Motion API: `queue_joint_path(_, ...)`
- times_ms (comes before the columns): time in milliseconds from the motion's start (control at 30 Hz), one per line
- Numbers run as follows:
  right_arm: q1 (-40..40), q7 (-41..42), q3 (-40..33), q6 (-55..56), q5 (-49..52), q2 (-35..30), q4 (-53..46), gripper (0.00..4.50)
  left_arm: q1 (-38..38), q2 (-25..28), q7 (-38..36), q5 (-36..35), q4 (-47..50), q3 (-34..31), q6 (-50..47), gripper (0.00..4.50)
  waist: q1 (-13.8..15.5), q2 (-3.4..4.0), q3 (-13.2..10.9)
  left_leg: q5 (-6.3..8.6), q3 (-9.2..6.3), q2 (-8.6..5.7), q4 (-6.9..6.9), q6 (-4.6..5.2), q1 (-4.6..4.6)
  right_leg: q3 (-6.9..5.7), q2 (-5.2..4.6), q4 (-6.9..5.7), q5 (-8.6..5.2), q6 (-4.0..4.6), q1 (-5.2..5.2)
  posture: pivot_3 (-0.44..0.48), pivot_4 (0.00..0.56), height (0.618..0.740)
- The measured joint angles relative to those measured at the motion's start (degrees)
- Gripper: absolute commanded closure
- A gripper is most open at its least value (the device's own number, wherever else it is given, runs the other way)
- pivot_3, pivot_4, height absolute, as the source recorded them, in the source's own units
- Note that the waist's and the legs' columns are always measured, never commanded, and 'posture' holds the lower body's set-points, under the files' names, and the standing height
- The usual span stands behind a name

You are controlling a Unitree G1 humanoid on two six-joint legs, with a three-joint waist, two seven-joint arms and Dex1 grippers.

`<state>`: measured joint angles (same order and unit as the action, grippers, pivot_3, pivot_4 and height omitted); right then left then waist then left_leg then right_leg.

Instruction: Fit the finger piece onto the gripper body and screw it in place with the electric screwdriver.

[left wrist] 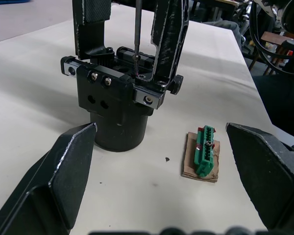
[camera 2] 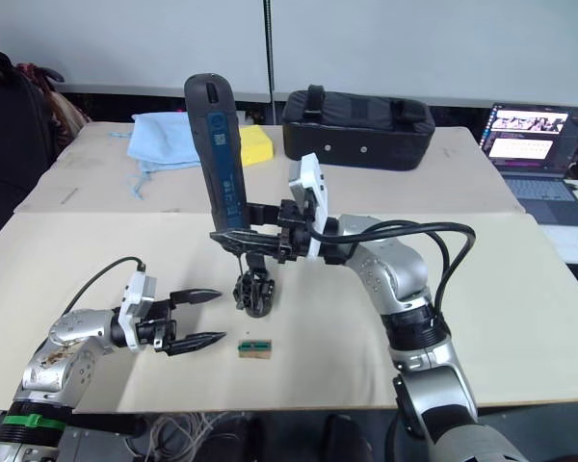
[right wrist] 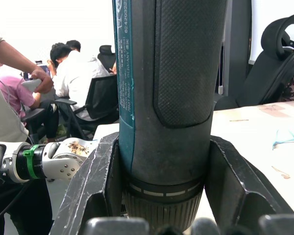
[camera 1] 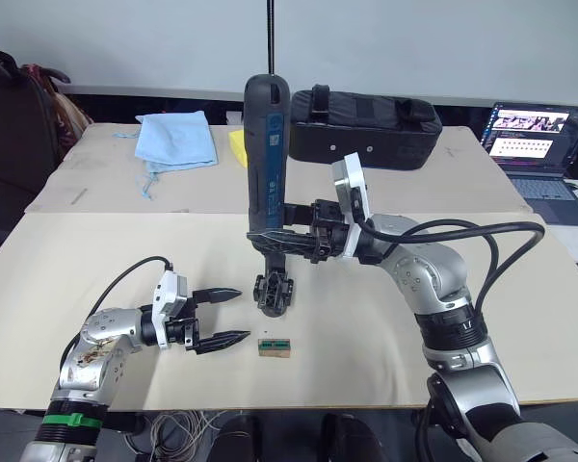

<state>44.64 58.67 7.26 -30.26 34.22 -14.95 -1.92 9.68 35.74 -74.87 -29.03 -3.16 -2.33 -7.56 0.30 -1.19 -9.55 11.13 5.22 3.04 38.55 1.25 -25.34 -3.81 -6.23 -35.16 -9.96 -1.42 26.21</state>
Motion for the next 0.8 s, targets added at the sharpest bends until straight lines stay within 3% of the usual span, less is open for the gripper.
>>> queue_joint_path(800,-1.1,0.7,0.0,-0.2,1.8,-0.1,-1.3,2.58,-1.0,0.0,0.7,0.0,1.2,1.0,0.0,0.00,-0.1,0.00,0.0,0.00,0.00,0.00,0.00,0.00,0.00,0.00,0.00,0.00,0.00,0.00,0.00,0.000,0.150,0.740)
